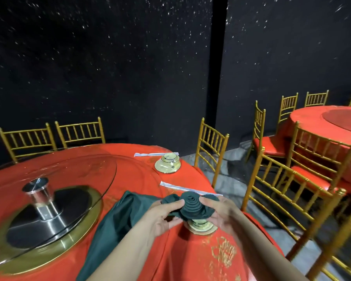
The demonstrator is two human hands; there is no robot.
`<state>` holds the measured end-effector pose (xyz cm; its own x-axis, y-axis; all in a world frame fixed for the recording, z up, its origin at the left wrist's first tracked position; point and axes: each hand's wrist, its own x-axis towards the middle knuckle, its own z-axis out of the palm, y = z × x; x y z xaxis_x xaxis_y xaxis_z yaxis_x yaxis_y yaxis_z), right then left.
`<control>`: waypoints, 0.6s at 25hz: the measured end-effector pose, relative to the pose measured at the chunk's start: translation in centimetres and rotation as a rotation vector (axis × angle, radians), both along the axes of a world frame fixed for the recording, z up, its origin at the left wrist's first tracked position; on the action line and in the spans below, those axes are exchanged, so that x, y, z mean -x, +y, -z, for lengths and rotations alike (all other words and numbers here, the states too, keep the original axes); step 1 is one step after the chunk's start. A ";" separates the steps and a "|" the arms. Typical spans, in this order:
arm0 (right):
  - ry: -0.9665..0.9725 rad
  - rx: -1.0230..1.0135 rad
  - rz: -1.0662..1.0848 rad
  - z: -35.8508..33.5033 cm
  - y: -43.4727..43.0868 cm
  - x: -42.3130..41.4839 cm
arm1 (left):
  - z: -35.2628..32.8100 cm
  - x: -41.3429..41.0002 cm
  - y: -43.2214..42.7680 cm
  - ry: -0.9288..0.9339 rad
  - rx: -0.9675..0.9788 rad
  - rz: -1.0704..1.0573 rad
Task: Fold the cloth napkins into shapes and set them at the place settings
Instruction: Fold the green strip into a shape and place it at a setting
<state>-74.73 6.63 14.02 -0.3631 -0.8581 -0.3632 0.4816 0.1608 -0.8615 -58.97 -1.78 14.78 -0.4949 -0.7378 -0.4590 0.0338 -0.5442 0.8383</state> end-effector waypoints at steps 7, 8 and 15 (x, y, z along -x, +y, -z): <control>0.080 -0.030 -0.076 5.1 -10.4 8.8 | 6.6 8.9 -9.2 0.044 -0.037 -0.097; 0.099 -0.039 -0.081 5.9 -12.2 10.0 | 7.7 10.0 -10.8 0.043 -0.044 -0.120; 0.103 -0.109 -0.079 13.7 -24.9 16.5 | 14.6 16.4 -21.0 -0.031 0.000 -0.261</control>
